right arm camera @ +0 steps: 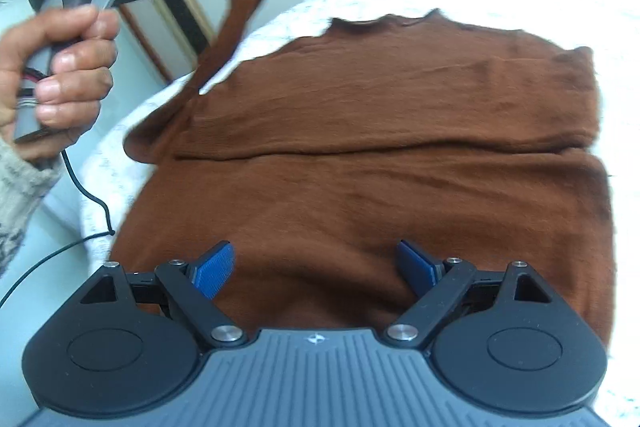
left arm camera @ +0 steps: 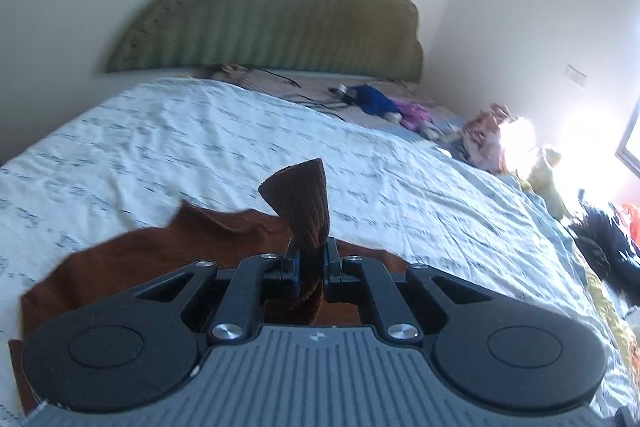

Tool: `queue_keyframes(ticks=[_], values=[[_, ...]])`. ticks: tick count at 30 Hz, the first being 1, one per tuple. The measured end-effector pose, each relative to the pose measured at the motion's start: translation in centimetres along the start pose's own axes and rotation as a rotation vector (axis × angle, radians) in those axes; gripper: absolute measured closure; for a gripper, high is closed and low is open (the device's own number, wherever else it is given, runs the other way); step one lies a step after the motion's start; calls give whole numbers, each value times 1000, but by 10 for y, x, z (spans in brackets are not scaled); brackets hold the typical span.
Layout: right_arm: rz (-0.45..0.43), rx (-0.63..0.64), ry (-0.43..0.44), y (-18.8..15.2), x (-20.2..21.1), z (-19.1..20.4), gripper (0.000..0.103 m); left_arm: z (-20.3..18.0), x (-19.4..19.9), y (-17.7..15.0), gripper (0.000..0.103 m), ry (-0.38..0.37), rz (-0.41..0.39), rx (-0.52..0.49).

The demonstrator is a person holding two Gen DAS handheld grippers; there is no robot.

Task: Fold small clothes
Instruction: 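Fold the held sleeve across the body with the left tool and release, then grasp the sweater hem with the right tool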

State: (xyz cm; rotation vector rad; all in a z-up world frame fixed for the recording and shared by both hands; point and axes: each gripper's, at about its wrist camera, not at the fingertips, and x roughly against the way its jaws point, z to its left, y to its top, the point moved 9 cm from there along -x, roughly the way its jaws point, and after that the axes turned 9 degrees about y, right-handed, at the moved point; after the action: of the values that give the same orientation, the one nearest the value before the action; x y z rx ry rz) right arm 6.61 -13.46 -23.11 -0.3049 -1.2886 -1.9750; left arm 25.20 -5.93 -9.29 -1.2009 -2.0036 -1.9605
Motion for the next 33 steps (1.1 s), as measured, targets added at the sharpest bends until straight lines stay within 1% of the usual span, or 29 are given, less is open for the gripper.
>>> queue_keyframes(ticks=[2,4,6,7,9,11,12,13,15,16,17,18,19,20,21,22,23,24,25,26,28,29,30,31,32,33], values=[[-38,-30,-70,4,10,-13,14,-23,-20,-19,93,-40,50,-53],[-47,-52,-88,5,17,-22,14,-42,-36,-40,93,-86,108,-87],[-57,-77,-104,5,23,-31,14,-58,-51,-58,93,-100,149,-121],[-57,-85,-116,4,25,-36,14,-64,-60,-69,91,-109,177,-142],[-54,-110,-121,4,25,-44,14,-66,-71,-84,84,-109,225,-135],[-57,-145,-101,4,27,-51,14,-54,-67,-90,68,-123,248,-91],[-63,-153,-92,5,30,-55,14,-45,-59,-88,46,-130,239,-67],[-72,-159,-92,7,32,-58,14,-32,-45,-83,29,-123,204,-39],[-110,-183,-76,13,40,-67,14,0,-15,-67,21,-98,119,31],[-133,-205,-64,17,44,-73,14,21,3,-60,15,-107,87,79],[-162,-235,-50,23,46,-80,14,44,18,-54,11,-98,62,133],[-186,-262,-36,29,48,-87,14,70,32,-50,6,-64,41,194],[-215,-300,-15,38,48,-97,14,98,46,-46,5,-41,13,266],[-237,-338,9,47,47,-107,14,124,57,-46,4,-38,-8,333],[-243,-370,37,57,43,-118,15,146,63,-47,4,-28,-8,393],[-249,-403,62,66,37,-127,15,166,66,-51,4,-12,6,440],[-252,-435,97,75,30,-135,15,183,65,-56,4,-12,30,481],[-236,-460,139,86,21,-142,22,192,62,-63,5,-30,66,505],[-221,-478,149,92,12,-148,27,200,58,-70,5,-39,98,528],[-204,-492,147,99,4,-154,37,204,53,-78,5,-54,129,550],[-154,-478,133,110,-14,-161,42,211,42,-92,6,-73,184,589],[-135,-464,107,113,-20,-163,46,211,38,-97,6,-80,195,599],[-108,-445,103,116,-27,-163,48,212,35,-102,6,-85,209,599],[-83,-437,123,117,-32,-162,50,212,31,-107,6,-72,222,598],[-57,-428,144,118,-37,-158,74,214,25,-111,7,-49,235,605],[-15,-412,162,117,-43,-153,101,216,22,-115,7,-43,241,611]])
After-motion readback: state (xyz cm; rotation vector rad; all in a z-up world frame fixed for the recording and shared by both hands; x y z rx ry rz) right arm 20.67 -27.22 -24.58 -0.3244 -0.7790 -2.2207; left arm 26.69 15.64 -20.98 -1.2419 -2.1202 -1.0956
